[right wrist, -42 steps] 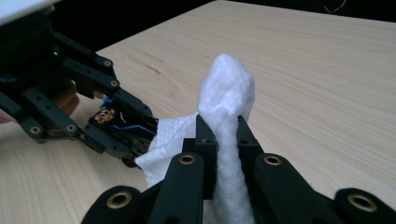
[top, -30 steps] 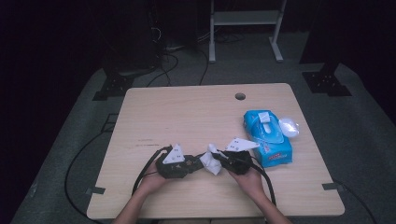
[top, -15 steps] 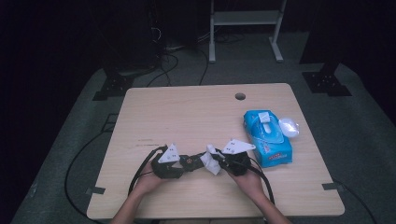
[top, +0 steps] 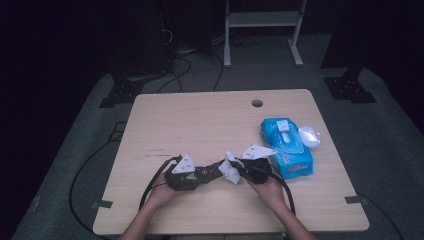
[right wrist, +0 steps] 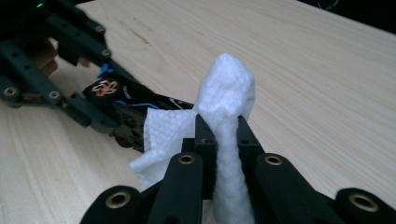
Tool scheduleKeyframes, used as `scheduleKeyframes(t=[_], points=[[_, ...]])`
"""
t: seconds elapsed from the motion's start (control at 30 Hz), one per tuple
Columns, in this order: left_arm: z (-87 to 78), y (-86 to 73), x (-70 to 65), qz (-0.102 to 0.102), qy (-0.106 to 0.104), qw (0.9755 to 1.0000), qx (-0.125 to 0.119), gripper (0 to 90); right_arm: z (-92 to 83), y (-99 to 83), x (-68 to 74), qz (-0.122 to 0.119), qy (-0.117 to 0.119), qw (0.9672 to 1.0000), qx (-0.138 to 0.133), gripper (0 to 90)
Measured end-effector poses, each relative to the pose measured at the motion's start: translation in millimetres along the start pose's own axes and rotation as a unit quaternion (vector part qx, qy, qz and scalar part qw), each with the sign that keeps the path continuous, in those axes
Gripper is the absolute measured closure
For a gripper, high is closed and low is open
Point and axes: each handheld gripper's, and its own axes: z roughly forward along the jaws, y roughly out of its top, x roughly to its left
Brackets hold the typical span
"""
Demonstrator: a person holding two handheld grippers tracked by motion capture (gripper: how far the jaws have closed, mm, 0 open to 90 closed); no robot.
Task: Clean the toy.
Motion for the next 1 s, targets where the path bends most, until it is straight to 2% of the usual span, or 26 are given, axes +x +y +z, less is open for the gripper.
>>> scheduleKeyframes(t=[0.07,0.1,0.17,0.3,0.33,0.4,0.47,0.53,0.6,0.67,0.73,0.8,0.87,0.9,0.97,1.0], points=[[1.1,0.7,-0.4,0.001,-0.001,1.0,-0.001,58.1,0.6,-0.9,-1.8,0.011,0.01,0.9999,-0.005,83.9],[1.5,0.9,-0.5,0.004,-0.002,1.0,-0.001,58.1,1.5,-0.4,0.0,0.01,0.013,0.9998,-0.005,83.9],[1.4,0.9,-0.4,0.004,-0.002,1.0,-0.001,58.0,3.3,3.1,4.9,-0.009,0.012,0.9999,-0.006,83.8],[2.5,1.4,-2.5,0.006,-0.018,0.9998,-0.003,58.2,-3.7,6.8,3.6,0.002,0.02,0.9994,-0.029,83.9],[3.2,1.5,-2.7,0.008,-0.022,0.9997,-0.005,58.3,-4.7,8.1,5.0,-0.003,0.022,0.9993,-0.03,83.8],[4.1,2.5,-4.7,0.01,-0.024,0.9996,-0.004,58.3,-2.7,7.6,8.0,-0.017,0.017,0.9995,-0.021,83.8],[4.4,3.0,-5.4,0.011,-0.023,0.9997,-0.003,58.2,3.4,3.5,8.1,-0.017,0.017,0.9997,-0.004,83.8],[4.4,2.9,-5.5,0.008,-0.023,0.9997,-0.002,58.1,3.8,1.0,5.7,-0.008,0.022,0.9996,-0.013,83.9],[5.8,2.4,-5.2,-0.002,-0.021,0.9998,0.003,57.0,3.5,1.1,8.2,-0.014,0.015,0.9997,-0.011,83.8],[8.7,1.7,-5.5,-0.002,-0.016,0.9997,0.016,52.8,3.4,0.1,9.0,-0.017,0.013,0.9997,-0.014,83.8],[9.7,1.4,-6.2,0.001,-0.022,0.9996,0.017,55.3,3.5,-0.1,6.7,-0.009,0.019,0.9997,-0.015,83.9],[9.9,2.3,-7.0,0.007,-0.019,0.9996,0.021,58.0,3.4,0.1,6.1,-0.002,0.022,0.9997,-0.014,83.8],[10.3,1.5,-6.5,0.002,-0.021,0.9996,0.017,58.4,3.0,1.8,9.4,0.002,0.022,0.9997,-0.01,83.8],[10.2,0.9,-6.0,0.003,-0.023,0.9996,0.015,58.5,3.3,2.5,11.8,0.001,0.031,0.9995,-0.011,83.8],[10.1,1.1,-5.9,0.004,-0.022,0.9996,0.016,58.6,4.4,4.0,15.5,-0.018,0.028,0.9994,-0.007,83.9],[10.2,1.1,-6.4,0.004,-0.021,0.9996,0.015,58.7,3.9,5.1,13.4,-0.021,0.027,0.9994,-0.003,83.9]])
